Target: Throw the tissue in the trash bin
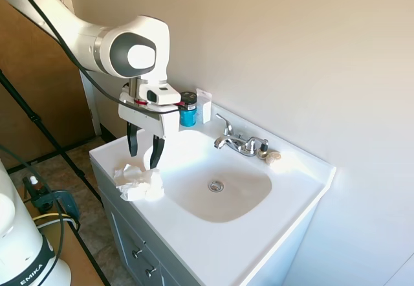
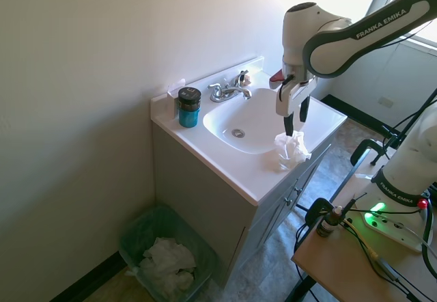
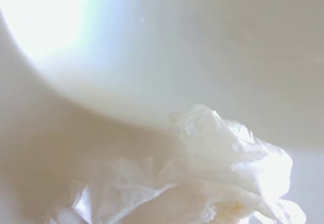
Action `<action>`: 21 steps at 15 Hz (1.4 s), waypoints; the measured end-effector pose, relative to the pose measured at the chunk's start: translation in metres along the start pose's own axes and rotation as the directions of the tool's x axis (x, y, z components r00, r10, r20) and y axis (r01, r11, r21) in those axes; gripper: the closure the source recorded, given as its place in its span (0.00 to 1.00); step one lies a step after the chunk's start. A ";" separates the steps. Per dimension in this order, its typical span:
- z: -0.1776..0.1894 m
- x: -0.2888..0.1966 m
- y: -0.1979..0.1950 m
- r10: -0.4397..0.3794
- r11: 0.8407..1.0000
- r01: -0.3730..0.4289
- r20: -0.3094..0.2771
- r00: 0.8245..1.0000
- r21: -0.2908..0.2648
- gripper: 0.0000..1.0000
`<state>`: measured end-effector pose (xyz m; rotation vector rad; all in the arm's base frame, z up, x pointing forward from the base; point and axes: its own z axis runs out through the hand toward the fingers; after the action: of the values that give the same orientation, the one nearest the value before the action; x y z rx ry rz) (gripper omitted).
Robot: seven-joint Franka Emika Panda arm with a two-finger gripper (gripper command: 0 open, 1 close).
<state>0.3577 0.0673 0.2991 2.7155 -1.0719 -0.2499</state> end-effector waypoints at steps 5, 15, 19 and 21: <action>0.039 0.011 -0.011 0.030 0.999 -0.030 0.010 0.999 -0.039 1.00; 0.060 0.028 -0.007 0.049 0.997 -0.048 0.022 0.999 -0.057 1.00; 0.058 0.028 -0.008 0.047 0.998 -0.046 0.018 0.999 -0.053 1.00; 0.055 0.030 -0.010 0.047 0.998 -0.047 0.014 0.999 -0.047 1.00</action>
<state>0.3733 0.0467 0.2415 2.6477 -1.1181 -0.2843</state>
